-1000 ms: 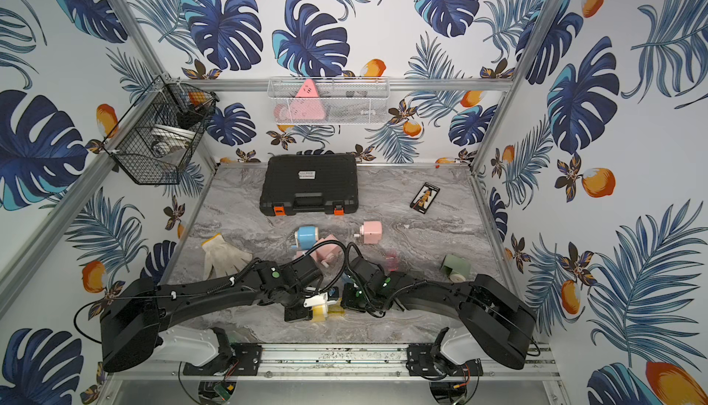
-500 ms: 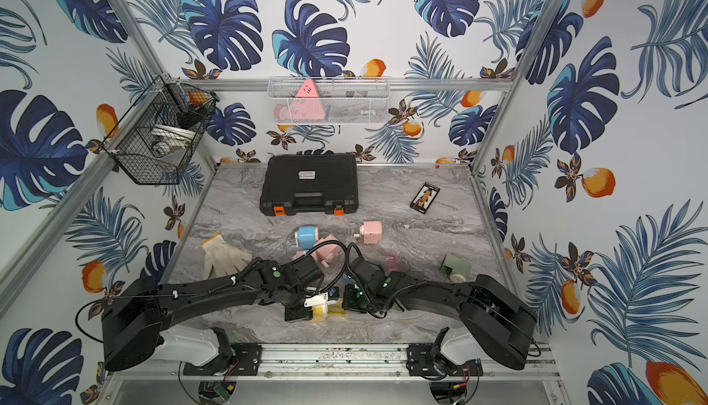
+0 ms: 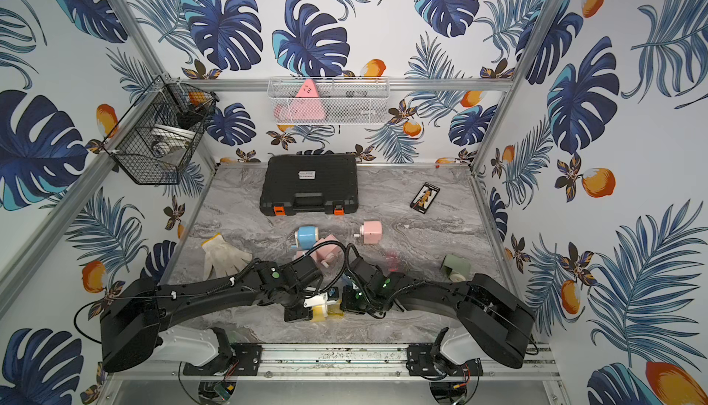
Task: Put the tray back into the pencil sharpener
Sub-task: Close the container of the pencil sharpener.
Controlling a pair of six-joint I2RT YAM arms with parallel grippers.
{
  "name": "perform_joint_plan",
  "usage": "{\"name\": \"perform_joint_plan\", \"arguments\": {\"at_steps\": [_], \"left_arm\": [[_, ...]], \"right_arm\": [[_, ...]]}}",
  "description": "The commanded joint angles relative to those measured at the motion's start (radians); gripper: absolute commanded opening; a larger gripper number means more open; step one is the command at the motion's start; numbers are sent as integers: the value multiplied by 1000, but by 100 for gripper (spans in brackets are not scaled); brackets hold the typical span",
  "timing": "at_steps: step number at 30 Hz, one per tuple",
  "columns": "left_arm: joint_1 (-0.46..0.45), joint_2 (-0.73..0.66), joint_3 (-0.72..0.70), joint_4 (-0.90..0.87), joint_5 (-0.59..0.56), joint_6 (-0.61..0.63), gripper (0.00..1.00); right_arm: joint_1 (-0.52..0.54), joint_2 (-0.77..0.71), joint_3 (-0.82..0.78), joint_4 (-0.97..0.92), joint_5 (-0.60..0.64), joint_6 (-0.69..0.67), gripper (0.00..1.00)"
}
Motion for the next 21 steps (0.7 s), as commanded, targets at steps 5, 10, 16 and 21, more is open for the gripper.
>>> {"name": "perform_joint_plan", "arguments": {"at_steps": [5,10,16,21], "left_arm": [[2,10,-21,82,-66,11,52],[2,8,-23,81,-69,13,51],[1,4,-21,79,-72,17,51],[1,2,-23,80,-75,15,51]], "right_arm": [[4,30,-10,104,-75,22,15],[4,21,-14,104,-65,30,17],[3,-16,-1,-42,52,3,19],[4,-6,-2,-51,45,-12,18]]}}
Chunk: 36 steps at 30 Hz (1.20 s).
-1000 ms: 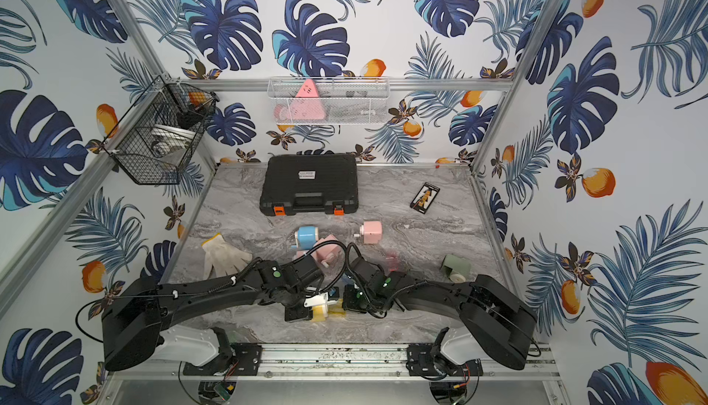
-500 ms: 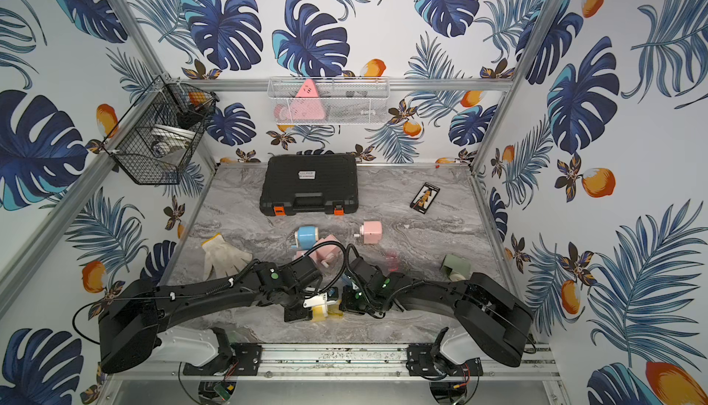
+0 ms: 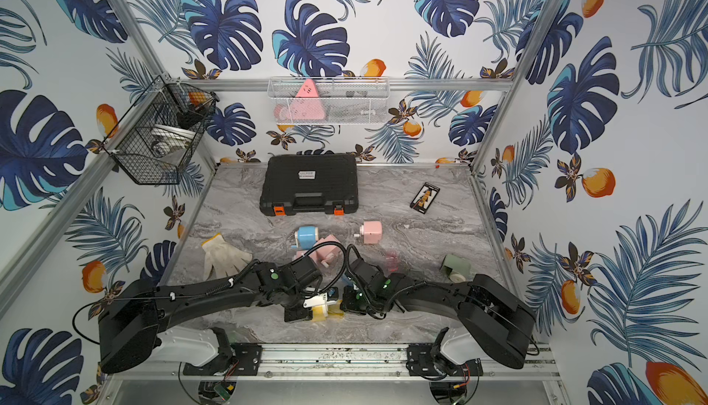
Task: Put the tray back into the pencil sharpener
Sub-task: Close the container of the pencil sharpener.
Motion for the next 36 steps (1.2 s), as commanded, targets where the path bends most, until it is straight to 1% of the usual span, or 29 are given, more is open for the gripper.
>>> {"name": "perform_joint_plan", "arguments": {"at_steps": [1,6,14,20,25,29,36], "left_arm": [[2,10,-12,62,-79,14,51],[2,5,-15,62,-83,13,51],[2,10,-17,69,-82,18,52],[2,-7,-28,81,-72,17,56],[1,-21,-42,102,-53,18,57],[2,-29,-47,114,-37,15,58],[2,-60,-63,123,-5,19,58]], "right_arm": [[4,6,5,-36,15,-12,17],[8,13,4,-15,-7,-21,15],[14,27,-2,53,-55,-25,14],[13,16,-21,65,-46,-7,15],[10,5,-28,83,-37,8,18],[3,8,-48,156,-70,42,21],[-16,10,-79,287,-124,102,22]]}}
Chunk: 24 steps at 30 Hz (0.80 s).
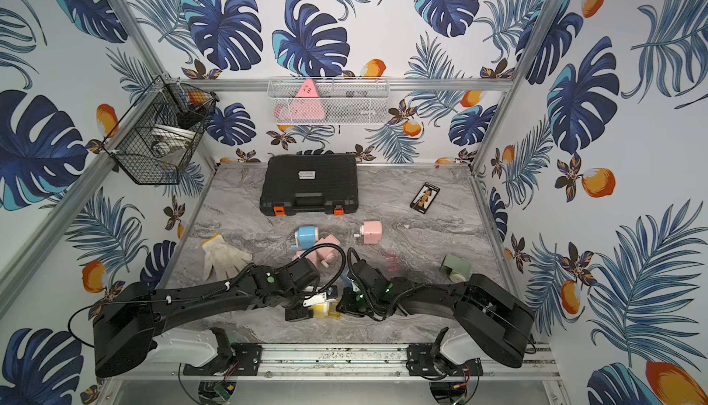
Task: Put the tray back into the pencil sharpener
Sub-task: Close the container of the pencil sharpener.
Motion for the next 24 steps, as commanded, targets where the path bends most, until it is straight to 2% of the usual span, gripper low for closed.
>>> {"name": "perform_joint_plan", "arguments": {"at_steps": [1,9,12,15,19,21,24], "left_arm": [[0,-10,-5,22,32,16,58],[1,-7,-6,17,31,16,60],[0,-18,-6,10,27,17,62],[1,-41,-2,-2,22,22,66],[1,-64,-2,-7,24,44,72],[1,-54,6,-13,17,55,73],[1,-40,10,-7,17,70,75]], "right_arm": [[-4,7,-6,111,-43,50,22],[-6,41,-11,184,-72,83,23],[-10,0,-17,132,-38,75,23],[-14,-54,-12,29,5,51,31],[-14,-92,-1,-81,43,24,32],[-14,-102,2,-109,52,23,31],[-14,-106,-4,-113,56,26,23]]}}
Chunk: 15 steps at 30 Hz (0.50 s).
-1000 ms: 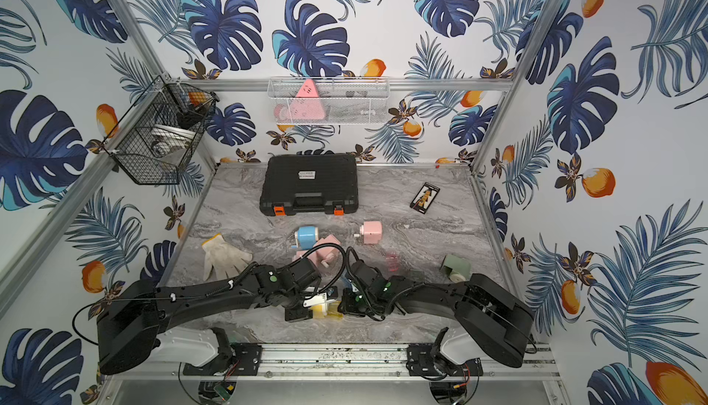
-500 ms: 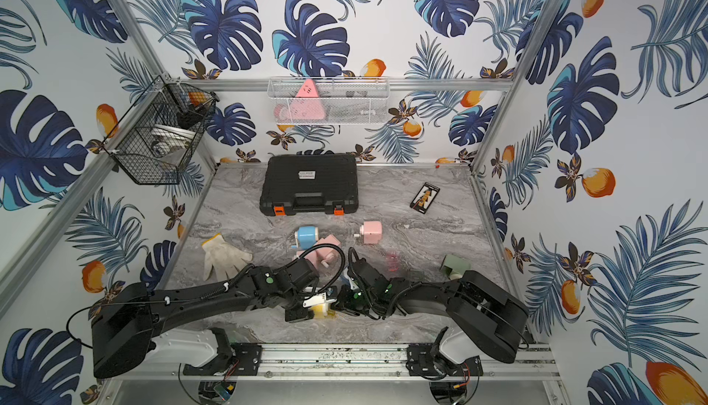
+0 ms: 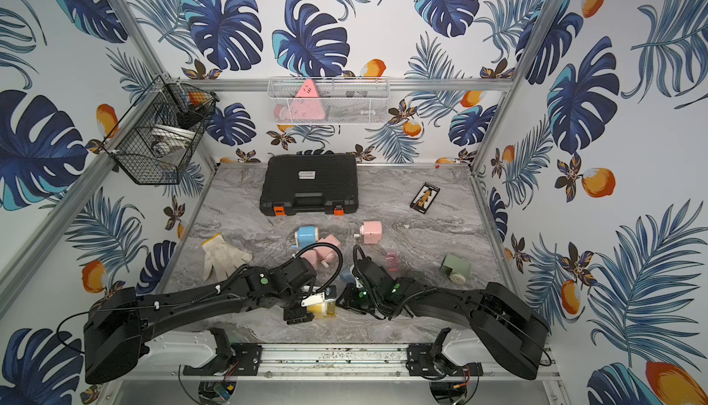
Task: Put the tray back into the pencil sharpener
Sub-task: Close the container of the pencil sharpener.
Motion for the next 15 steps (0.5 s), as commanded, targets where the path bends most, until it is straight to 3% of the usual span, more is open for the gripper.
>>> {"name": "perform_joint_plan", "arguments": {"at_steps": [1,6,15], "left_arm": [[1,12,9,3,7,32,75],[1,34,4,49,12,61,68],[1,57,-7,58,51,64,60]], "right_arm": [[0,0,1,-44,20,-8,19],[2,52,14,16,-19,-5,6],[4,123,27,103,-65,4,3]]}}
